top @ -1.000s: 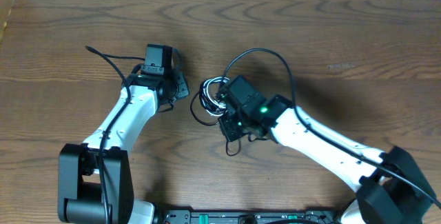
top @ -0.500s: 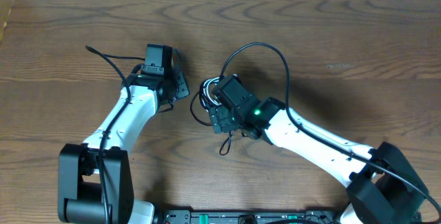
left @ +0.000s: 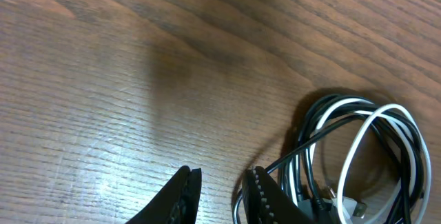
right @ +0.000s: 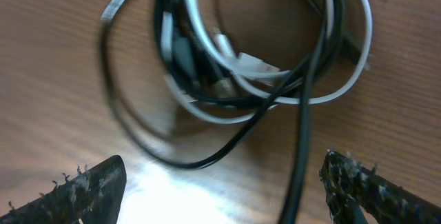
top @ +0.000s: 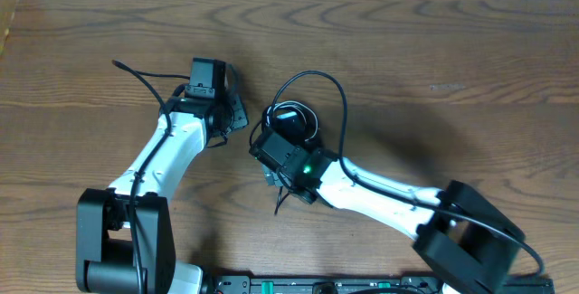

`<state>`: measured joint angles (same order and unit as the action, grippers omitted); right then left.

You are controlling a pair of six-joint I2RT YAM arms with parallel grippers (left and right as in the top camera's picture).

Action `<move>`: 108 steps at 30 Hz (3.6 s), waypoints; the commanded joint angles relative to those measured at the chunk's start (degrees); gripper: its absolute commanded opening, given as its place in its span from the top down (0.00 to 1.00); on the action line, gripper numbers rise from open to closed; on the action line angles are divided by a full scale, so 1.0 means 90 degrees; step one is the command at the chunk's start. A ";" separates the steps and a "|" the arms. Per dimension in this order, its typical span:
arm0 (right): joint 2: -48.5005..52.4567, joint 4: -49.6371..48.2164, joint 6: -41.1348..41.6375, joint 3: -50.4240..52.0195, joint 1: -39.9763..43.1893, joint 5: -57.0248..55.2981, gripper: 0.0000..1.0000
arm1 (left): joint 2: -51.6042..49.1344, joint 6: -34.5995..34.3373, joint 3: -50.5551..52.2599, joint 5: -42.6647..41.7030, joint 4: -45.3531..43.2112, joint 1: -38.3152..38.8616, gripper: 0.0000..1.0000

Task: Untangle cables

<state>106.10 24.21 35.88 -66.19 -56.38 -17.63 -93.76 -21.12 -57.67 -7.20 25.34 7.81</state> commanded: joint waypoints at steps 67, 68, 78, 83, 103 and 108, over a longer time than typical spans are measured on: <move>-0.1037 0.0597 -0.1141 0.0765 0.2251 0.2674 0.01 | -0.1447 0.0979 0.0027 -0.3242 0.0986 0.0622 0.92; -0.1037 0.0597 -0.1360 0.0765 0.2263 0.2958 0.01 | -0.1416 0.0979 0.0027 -0.3220 0.1098 0.0675 0.93; -0.1037 0.1071 -0.2084 0.0767 0.2739 0.3313 0.04 | 0.0559 0.0022 0.0027 -0.0376 0.1991 0.1302 0.93; -0.1037 0.1287 -0.1770 0.0775 0.3128 0.2863 0.01 | 0.1848 -0.0027 0.0027 0.0454 0.2154 0.1564 0.93; -0.1037 0.0481 -0.2098 0.0772 0.3317 0.3803 0.11 | 0.1401 -0.0070 0.0051 -0.0476 0.2096 0.1576 0.88; -0.1037 0.0095 -0.2373 0.0772 0.3298 0.4998 0.41 | 0.0833 -0.0070 0.0051 -0.0877 0.1579 0.1576 0.75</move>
<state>96.51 25.52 17.32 -59.42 -27.11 17.93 -82.85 -21.43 -57.49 -11.53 41.45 21.87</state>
